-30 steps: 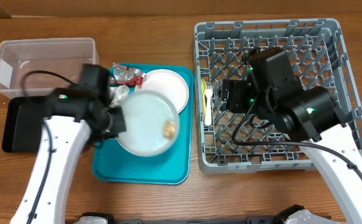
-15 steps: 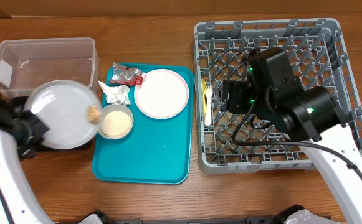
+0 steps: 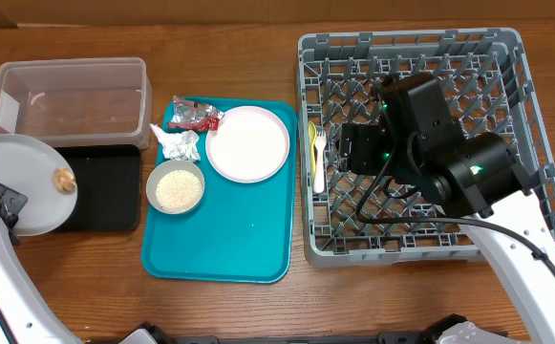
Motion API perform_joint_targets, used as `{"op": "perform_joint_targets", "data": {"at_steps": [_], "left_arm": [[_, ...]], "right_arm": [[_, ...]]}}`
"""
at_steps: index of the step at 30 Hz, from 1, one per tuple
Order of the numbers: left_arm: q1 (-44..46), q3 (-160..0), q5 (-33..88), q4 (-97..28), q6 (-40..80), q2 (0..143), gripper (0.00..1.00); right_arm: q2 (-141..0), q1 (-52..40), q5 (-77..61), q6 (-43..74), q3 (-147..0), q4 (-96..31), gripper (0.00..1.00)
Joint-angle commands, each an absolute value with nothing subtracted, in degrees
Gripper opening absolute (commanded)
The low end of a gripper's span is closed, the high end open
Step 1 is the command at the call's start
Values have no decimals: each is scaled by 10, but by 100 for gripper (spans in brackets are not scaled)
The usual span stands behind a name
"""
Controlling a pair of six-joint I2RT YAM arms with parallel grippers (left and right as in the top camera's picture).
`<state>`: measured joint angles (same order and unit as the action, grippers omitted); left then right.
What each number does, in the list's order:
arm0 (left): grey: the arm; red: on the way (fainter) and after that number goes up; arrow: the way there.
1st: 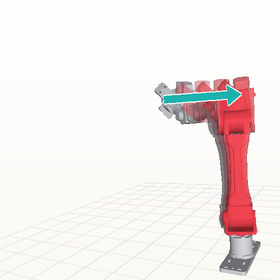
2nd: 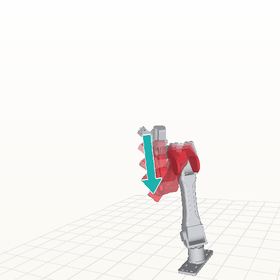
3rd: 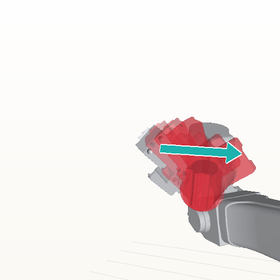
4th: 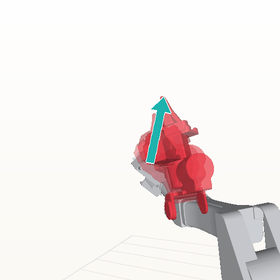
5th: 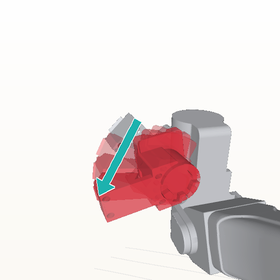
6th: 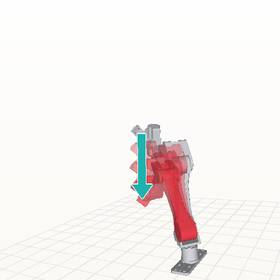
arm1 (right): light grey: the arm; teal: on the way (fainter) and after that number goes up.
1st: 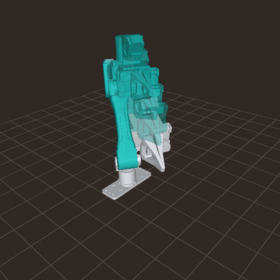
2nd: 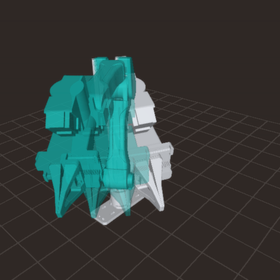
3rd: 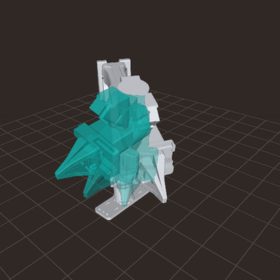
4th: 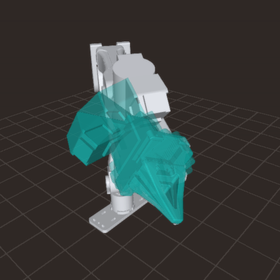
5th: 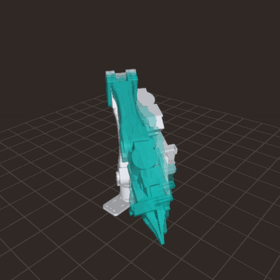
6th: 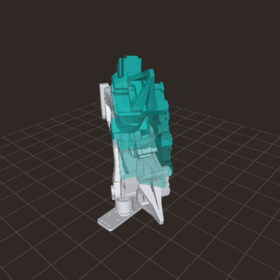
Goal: Sort waste into correct bins and load items into the dishwasher rack
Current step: 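Tilt the grey plate over the black tray to dump the food scrap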
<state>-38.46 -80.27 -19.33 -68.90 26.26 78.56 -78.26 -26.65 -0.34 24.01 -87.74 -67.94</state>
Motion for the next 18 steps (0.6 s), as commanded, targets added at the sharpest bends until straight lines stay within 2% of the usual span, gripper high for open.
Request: {"op": "perform_joint_targets", "data": {"at_steps": [1,6,12,18], "left_arm": [[-375,-791,-219,-671,287,814,4],[-310,-777,-292,-665,317,855,4],[-195,-777,-443,-690,385,889,4],[-171,-777,-476,-703,395,896,4]], "right_arm": [[-770,-265,3,243,-890,-681,80],[-770,-265,3,243,-890,-680,80],[-770,-265,3,243,-890,-688,80],[-770,-265,3,243,-890,-687,81]]}}
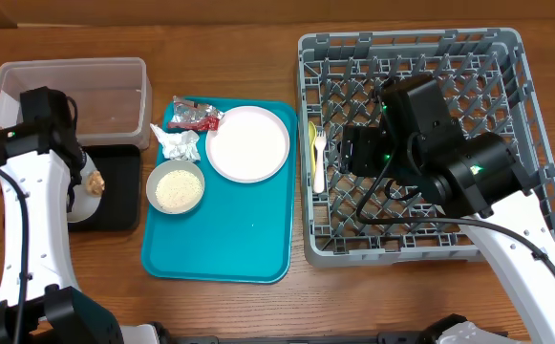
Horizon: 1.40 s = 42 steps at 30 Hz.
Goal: Sort waste into correct bins and load items into the dishwasher rack
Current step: 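Tilt the grey plate over the black tray to dump the food scrap, then carry the grey plate toward the right gripper over the rack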
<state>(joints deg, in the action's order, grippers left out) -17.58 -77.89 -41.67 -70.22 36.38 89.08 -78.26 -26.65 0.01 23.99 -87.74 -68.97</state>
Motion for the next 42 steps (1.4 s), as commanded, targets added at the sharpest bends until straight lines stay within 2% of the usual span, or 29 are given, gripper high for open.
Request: {"op": "perform_joint_targets", "data": {"at_steps": [1,17,20,26,30,34,39,42], "left_arm": [[-171,-777,-477,-705,395,896,4],[-123,-784,-530,-735,374,912,4],[-108,-785,-557,-730,401,913,4],[-108,-815,-502,-746,378,902,4],[-108,-888,-344,-743,255,876,4],[-108,-976,-83,-736,127,853,4],[-105,-1011,212,-731,32,836,4],[-90,-1009,292,-737,3,836,4]], "right_arm": [[-770,-265,3,243,-890,-688,80],[-770,-265,3,243,-890,-689,81],[-770,-265,3,243,-890,-691,81],[-768,-265,3,240,-890,-697,81],[-748,-265,1,240,-890,-669,81],[-720,-265,-56,208,-890,-630,81],[-700,-265,-140,144,-890,-612,81],[-700,-265,-186,116,-890,-611,81]]}}
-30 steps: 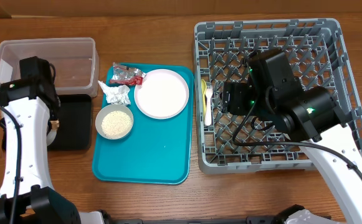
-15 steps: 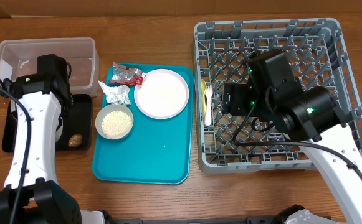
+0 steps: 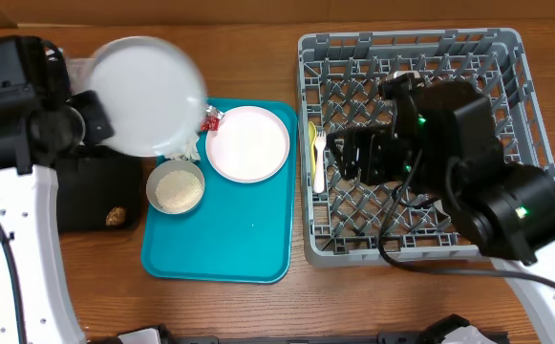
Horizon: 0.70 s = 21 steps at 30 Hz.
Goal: Sort waste into correct bins and load items into the dishwasher rack
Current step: 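Carry the grey plate toward the right gripper over the rack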
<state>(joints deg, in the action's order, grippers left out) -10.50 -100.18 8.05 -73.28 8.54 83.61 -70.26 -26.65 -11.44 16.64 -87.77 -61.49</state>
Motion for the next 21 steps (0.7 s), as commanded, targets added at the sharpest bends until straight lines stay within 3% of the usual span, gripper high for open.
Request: {"op": "perform_joint_targets", "data": {"at_steps": [1,6,12,19,21], "left_arm": [[-79,-1008,313,-738,-6,836,4],[13,-1007,305,-727,-32,836,4],[87,-1007,263,-711,-26,836,4],[110,-1007,269,-712,-21,836,4],[111,-1007,273,-714,-21,836,4]], "right_arm": [[-701,-265,-214,101,-890,-608,81],[-705,-265,-303,58,-890,-579,81],[-717,-265,-303,57,-890,-572,80],[-747,-265,-290,44,-890,-571,51],[-751,-265,-290,30,-890,-570,50]]}}
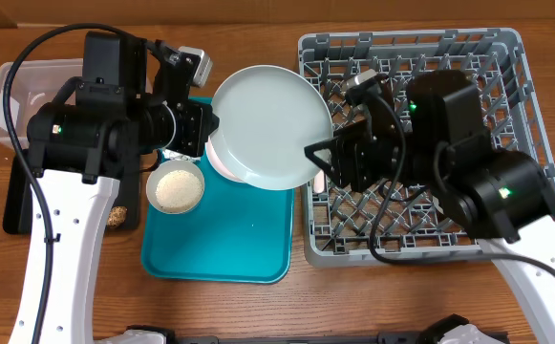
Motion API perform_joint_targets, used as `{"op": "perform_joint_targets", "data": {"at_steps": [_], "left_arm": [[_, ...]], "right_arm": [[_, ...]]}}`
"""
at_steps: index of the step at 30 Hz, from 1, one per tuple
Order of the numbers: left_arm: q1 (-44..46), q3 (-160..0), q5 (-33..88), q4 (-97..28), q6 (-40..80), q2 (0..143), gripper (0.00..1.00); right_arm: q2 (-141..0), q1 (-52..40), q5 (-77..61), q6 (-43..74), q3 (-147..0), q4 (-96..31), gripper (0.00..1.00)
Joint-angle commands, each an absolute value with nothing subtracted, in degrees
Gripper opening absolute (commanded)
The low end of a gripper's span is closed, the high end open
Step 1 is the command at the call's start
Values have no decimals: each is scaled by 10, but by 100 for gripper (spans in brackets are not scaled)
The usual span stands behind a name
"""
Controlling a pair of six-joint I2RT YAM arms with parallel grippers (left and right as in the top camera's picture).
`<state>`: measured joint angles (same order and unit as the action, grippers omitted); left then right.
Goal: Sort waste into correct bins and load items into the dishwasher rack
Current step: 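Carry the grey plate toward the right gripper over the rack, then stand the grey plate upright in the rack's right side with right gripper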
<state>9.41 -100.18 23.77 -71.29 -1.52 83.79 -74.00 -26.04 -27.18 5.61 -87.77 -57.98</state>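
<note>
My left gripper (pixel 203 129) is shut on the left rim of a pale grey plate (pixel 272 124), which it holds up, empty, over the right part of the teal tray (pixel 220 239) and the left edge of the grey dishwasher rack (pixel 506 57). At the plate's lower right rim, my right gripper (pixel 317 162) is open. A bowl of rice (pixel 175 188) sits on the tray. Only a sliver of a white plate (pixel 220 163) shows under the held one. The wrappers and the cutlery are hidden.
At the far left lies a black bin (pixel 29 205), with a brown food scrap (pixel 117 218) at its near right corner. A clear plastic bin (pixel 14 91) stands behind it, partly covered by my left arm.
My left gripper has carried the grey plate to the right, from beside the clear bin to the rack's left edge. My right gripper has shifted left to the plate's rim.
At first the grey plate was held at the far left with a food scrap on it. Then it was tipped over the black bin. Later the scrap lay in the bin and the empty plate was up by the clear bin. Now it is at the rack.
</note>
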Motion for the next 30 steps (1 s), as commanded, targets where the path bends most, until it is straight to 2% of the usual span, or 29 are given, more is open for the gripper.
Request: {"op": "perform_joint_targets", "data": {"at_steps": [1,7,9,10,13,15,16,18,19,20,21,30], "left_arm": [[111,-1007,275,-714,-21,836,4],[114,-1007,283,-715,-21,836,4],[119,-1007,284,-715,-21,836,4],[122,-1007,284,-715,-21,836,4],[130,-1007,284,-710,-21,836,4],[131,-1007,284,-709,-21,836,4],[131,-1007,284,-708,-20,836,4],[131,-1007,284,-707,-11,836,42],[131,-1007,284,-707,-11,836,54],[131,-1008,284,-707,-11,836,81],[131,-1009,283,-707,-11,835,100],[130,-1095,259,-737,-13,835,100]], "right_arm": [[-751,-265,-288,21,-890,-570,50],[-751,-265,-271,-5,-890,-559,33],[-751,-265,-271,-4,-890,-549,22],[-751,-265,-270,-1,-890,-546,14],[-751,-265,-271,15,-890,-543,12],[-749,-265,-270,15,-890,-543,4],[-748,-265,-270,15,-890,-543,4],[-742,-265,-270,15,-890,-543,4],[-740,-265,-266,16,-890,-544,4],[-736,-265,-251,20,-890,-545,4],[-732,-265,-233,27,-890,-548,4],[-696,-265,-21,96,-890,-616,4]]}}
